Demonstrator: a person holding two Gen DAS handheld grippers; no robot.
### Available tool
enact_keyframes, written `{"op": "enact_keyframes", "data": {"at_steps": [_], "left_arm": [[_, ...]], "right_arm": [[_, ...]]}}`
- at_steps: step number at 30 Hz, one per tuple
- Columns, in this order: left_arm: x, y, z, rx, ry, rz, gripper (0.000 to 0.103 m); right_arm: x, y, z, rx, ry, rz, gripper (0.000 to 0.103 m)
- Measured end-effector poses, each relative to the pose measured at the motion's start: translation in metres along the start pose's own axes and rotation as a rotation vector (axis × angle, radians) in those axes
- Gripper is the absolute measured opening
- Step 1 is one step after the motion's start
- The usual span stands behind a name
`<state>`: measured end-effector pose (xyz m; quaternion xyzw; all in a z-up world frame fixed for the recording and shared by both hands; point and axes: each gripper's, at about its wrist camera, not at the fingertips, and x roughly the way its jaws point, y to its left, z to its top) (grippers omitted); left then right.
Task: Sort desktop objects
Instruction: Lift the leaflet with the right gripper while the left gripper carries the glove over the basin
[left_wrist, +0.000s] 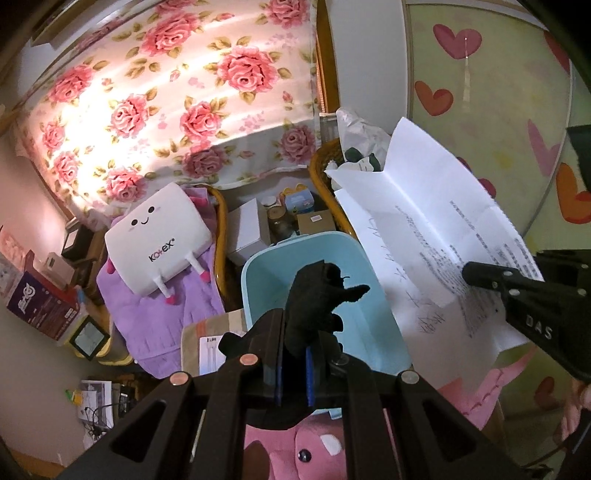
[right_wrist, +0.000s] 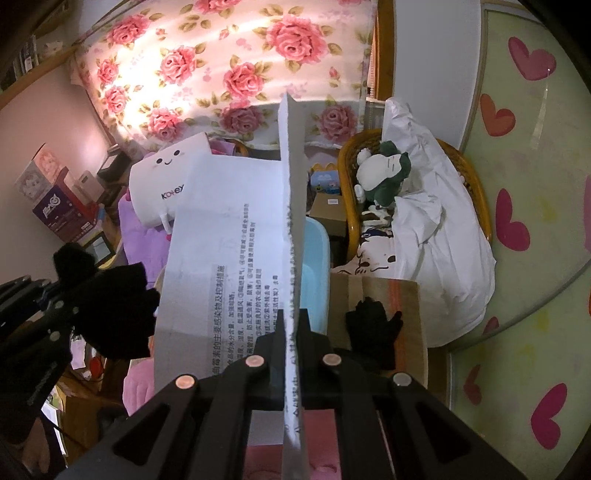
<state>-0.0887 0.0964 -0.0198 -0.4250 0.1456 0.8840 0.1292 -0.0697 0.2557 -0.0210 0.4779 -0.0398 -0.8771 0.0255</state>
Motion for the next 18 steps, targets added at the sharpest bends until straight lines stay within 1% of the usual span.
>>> {"op": "enact_keyframes", "data": {"at_steps": [6,15,18], "left_arm": [[0.04,-0.005,0.011,0.003,0.043,-0.014,0.008],[0.104,-0.008,0.022,-0.043,0.122,-0.072,0.008],[0.123,-0.015,0.024,-0.045,0.148,-0.073,0.008]], "right_arm": [[0.008,-0.007,0.003,0.012,0.011,-0.012,0.002],[0.018,-0.017,0.002,0.033,0.025,-0.04,0.002],[0.02,-0.019,0.0,0.036,0.027,-0.049,0.002]]}}
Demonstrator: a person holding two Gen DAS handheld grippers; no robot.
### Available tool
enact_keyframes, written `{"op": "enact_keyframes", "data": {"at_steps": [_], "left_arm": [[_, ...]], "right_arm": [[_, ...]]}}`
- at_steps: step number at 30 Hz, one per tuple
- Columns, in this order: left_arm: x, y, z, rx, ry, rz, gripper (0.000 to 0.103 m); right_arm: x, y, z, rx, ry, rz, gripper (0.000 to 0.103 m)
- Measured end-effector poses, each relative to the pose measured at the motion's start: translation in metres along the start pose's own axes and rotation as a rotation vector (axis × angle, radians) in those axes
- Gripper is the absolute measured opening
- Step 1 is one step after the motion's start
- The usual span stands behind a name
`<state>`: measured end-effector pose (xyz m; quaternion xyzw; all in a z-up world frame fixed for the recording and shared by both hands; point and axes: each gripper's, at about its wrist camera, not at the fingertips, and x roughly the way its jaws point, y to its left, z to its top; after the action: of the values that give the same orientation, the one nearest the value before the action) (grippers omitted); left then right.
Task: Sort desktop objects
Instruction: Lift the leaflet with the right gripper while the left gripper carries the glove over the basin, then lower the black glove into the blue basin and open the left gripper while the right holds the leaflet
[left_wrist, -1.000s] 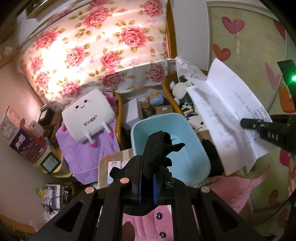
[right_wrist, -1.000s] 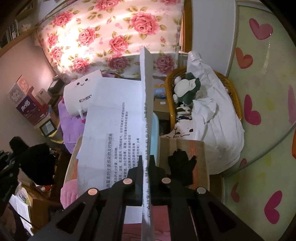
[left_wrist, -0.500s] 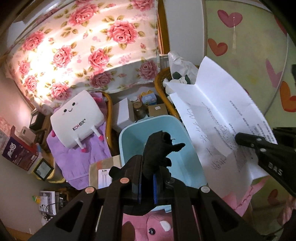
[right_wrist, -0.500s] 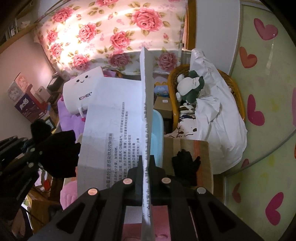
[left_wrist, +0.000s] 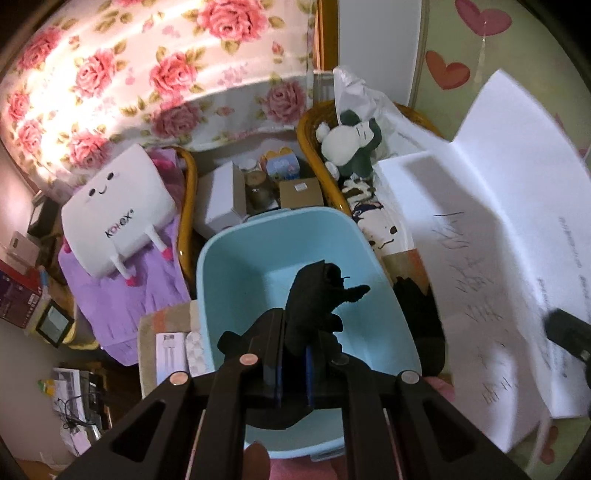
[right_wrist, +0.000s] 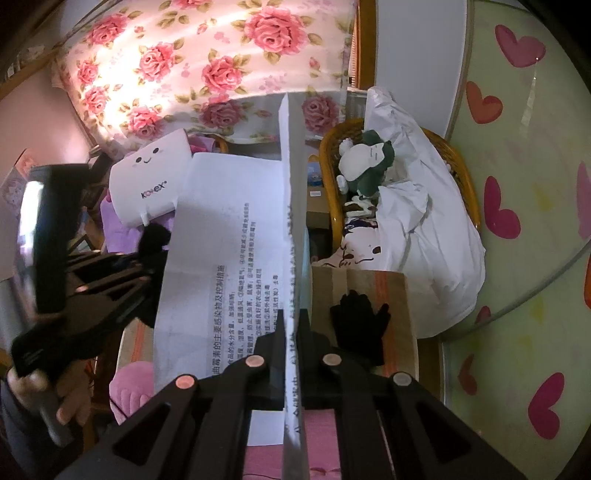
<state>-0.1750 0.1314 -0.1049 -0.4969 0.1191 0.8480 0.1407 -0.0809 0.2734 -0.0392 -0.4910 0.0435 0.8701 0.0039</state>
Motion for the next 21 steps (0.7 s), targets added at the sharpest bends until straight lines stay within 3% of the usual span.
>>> {"op": "enact_keyframes", "data": {"at_steps": [21], "left_arm": [[0.127,-0.001,0.005,-0.078,0.215,0.011,0.008]], "right_arm": [[0.017,-0.009,-0.001,0.011,0.019,-0.008,0.002]]}}
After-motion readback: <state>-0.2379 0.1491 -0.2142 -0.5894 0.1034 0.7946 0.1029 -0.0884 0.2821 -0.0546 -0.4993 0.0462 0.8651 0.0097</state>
